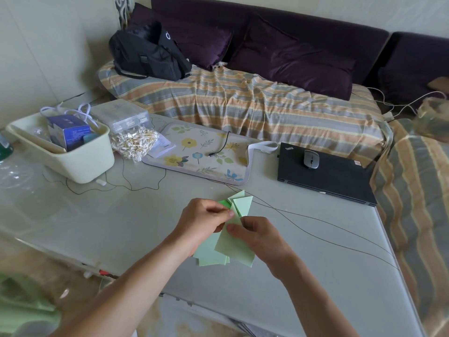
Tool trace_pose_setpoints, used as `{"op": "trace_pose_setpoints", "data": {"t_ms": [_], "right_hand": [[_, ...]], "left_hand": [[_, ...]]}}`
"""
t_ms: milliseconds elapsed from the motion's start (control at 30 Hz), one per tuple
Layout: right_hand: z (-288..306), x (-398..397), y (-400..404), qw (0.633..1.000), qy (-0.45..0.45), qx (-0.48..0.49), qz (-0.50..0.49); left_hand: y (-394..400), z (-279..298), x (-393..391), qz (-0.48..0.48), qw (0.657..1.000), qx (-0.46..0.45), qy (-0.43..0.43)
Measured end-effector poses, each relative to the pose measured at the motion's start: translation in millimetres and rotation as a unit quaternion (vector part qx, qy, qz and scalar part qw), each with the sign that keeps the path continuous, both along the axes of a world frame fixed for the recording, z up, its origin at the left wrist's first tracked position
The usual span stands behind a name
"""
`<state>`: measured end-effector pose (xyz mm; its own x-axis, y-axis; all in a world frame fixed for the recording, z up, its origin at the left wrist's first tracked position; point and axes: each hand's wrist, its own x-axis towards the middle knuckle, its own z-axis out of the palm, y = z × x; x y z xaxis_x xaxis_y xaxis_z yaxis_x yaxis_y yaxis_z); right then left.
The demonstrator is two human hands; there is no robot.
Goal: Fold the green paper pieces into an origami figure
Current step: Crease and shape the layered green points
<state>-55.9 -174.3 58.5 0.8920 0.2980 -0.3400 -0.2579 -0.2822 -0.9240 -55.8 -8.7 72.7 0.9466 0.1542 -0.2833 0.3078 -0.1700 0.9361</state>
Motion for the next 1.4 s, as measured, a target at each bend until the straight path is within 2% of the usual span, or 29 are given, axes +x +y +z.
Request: {"op": "trace_pose_setpoints", "data": {"t_ms": [233,533,700,800,933,1133,1400], "right_hand": [[-2.8,1.2,-0.1,1.000,-0.005,-0.015,0.018],[-4.2,1.3,1.4,0.999,-0.013,0.016,0.044],[-4.4,1.0,2.5,0.999,-0.018,0.012,0.040],[-5.1,3.0,1.8,1.000,-0.022,0.005,-0.006],[-6.1,8.8,-2.7,0.995,-0.015,0.012,-0.099],[-10.1,10.5,-3.1,0.993,-0.010,0.023,-0.116],[-9.4,10.4,-1.6,0.992,-0.020,0.019,-0.121]], "left_hand": [[0.1,-1.5,1.8,0.014,1.000,-0.006,-0.019],[0.9,-0.6,5.0,0.041,0.995,-0.088,0.011],[0.3,-1.6,4.9,0.037,0.996,-0.081,0.004],[0.3,-2.3,4.0,0.019,0.997,-0.077,0.001],[-1.8,-6.8,-1.6,-0.036,0.999,0.002,-0.023],[-5.7,-6.6,-4.6,-0.053,0.980,0.156,-0.107],[-7.5,-5.1,-5.4,-0.039,0.977,0.166,-0.129]]}}
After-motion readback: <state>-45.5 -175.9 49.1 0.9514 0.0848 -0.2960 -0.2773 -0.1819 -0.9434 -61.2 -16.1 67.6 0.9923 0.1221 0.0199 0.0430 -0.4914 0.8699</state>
